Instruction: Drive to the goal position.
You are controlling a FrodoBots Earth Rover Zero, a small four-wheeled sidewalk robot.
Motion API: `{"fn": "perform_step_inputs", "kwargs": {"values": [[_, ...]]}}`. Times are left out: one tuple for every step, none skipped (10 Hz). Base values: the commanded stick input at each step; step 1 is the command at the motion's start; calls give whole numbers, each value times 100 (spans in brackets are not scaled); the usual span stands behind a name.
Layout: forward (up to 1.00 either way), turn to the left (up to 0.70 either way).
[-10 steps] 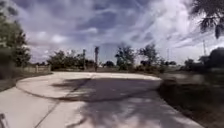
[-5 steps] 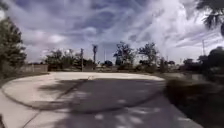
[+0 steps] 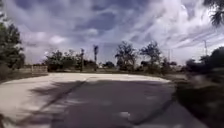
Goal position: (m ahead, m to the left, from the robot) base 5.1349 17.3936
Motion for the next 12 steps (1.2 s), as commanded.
{"fn": "perform_step_inputs", "kwargs": {"values": [[98,0],[98,0],[98,0],[98,0],[98,0],[98,0],[98,0],[98,0],[98,0],[98,0],[98,0],[98,0]]}}
